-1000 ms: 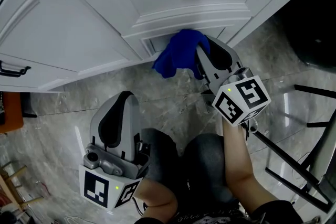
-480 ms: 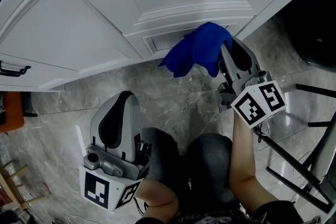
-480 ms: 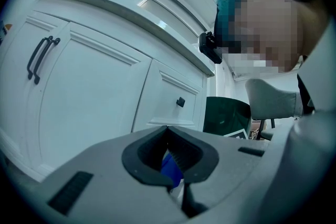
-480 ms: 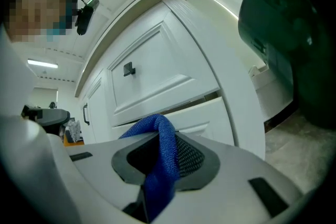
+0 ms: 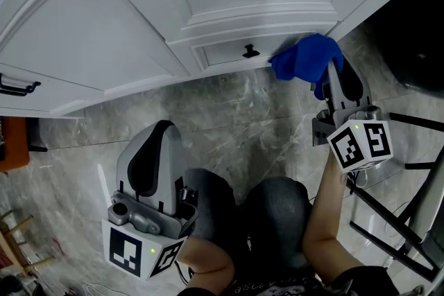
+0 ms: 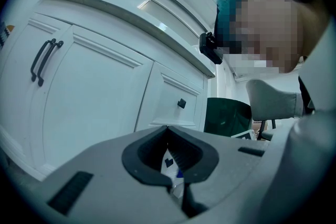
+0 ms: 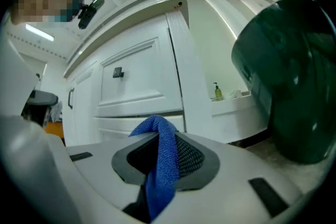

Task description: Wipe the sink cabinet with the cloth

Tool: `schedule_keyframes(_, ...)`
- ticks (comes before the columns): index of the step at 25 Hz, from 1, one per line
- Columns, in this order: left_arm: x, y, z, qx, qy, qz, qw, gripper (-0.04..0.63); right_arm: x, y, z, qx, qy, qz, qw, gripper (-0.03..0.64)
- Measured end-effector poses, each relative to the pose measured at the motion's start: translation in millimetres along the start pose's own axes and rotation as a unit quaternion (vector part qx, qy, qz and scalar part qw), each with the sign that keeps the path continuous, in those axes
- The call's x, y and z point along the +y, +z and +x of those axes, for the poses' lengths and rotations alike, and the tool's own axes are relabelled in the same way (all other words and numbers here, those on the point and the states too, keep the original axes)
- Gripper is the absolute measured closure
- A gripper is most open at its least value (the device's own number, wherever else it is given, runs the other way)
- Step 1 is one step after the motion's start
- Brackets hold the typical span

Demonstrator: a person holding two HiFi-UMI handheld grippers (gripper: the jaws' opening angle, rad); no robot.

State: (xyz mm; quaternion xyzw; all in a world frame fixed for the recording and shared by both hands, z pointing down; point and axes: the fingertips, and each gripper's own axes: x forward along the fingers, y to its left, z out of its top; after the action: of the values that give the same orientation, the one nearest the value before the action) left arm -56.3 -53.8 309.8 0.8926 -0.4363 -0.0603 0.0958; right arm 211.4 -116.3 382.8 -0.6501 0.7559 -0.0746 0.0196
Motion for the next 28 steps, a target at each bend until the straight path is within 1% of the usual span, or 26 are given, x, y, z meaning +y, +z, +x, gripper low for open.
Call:
schedule_keyframes(2,-1,0,0,-0.001,-0.001,-0.001,1.0000,0.591,-10,-12,1,0.018,-0.015,-0.027,0.999,0.526)
schedule_keyframes(4,-5,0,0,-0.001,-0.005,-0.001,1.0000,0.591,-9,-24,7,0.032,-0.009,-0.030,0.999,0.526)
schedule_keyframes(7,-9,0,1,0.000,-0.011,0.000,0.9999,0.591,15,-36,22,0.042,0.027,-0.029,0.998,0.526)
schedule_keyframes(10,-6,1,-1,0.000,-0.006,0.000,1.0000,0.591,46,-46,38,0.053,0.065,-0.049,0.995,0.526)
schedule_keyframes(13,-2,2,-4,-0.001,-0.001,-0.002,1.0000,0.591,63,-56,51,0.059,0.081,-0.056,0.993,0.526)
schedule_keyframes(17,2,-1,-3,-0.001,-0.001,-0.006,1.0000,0.591,60,-57,57,0.049,0.069,-0.072,0.994,0.526)
schedule_keyframes(23,4,-2,-2,0.000,-0.005,-0.007,1.0000,0.591,29,-58,51,0.047,0.021,-0.060,0.997,0.526)
schedule_keyframes(28,5,-1,-2,0.001,-0.001,-0.005,1.0000,0.591,15,-55,46,0.037,0.001,-0.063,0.997,0.525)
